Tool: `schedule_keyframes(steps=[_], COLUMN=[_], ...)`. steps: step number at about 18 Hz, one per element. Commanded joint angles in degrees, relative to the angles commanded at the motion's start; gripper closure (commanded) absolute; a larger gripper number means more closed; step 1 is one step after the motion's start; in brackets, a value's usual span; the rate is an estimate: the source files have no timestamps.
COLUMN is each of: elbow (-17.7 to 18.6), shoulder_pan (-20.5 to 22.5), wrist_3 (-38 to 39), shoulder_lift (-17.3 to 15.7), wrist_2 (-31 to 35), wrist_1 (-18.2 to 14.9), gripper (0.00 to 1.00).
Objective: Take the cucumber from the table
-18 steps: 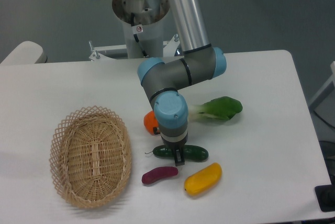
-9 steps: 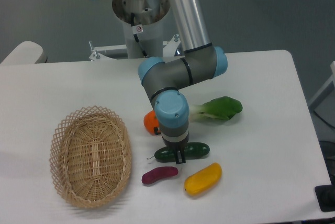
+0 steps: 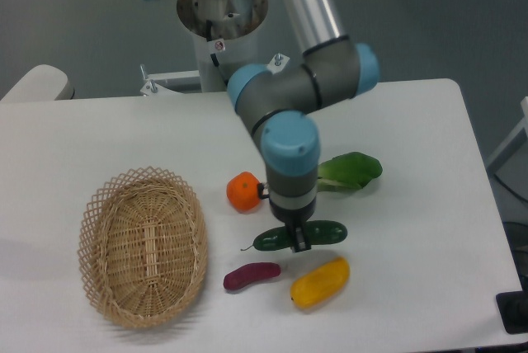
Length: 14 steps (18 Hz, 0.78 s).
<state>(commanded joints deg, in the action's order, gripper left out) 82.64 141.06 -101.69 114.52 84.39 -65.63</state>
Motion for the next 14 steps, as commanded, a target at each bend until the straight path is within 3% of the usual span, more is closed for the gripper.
schedule_keyframes(steps=[5, 14], elbow=[-5.2, -6.4], shoulder_pan=[1.7, 1.1], wrist_3=[4.7, 11.2], shoulder_lift=[-0.4, -0.8], wrist_2=[-4.9, -6.3], wrist_1=[-4.7, -4.5], gripper=[0.75, 0.75])
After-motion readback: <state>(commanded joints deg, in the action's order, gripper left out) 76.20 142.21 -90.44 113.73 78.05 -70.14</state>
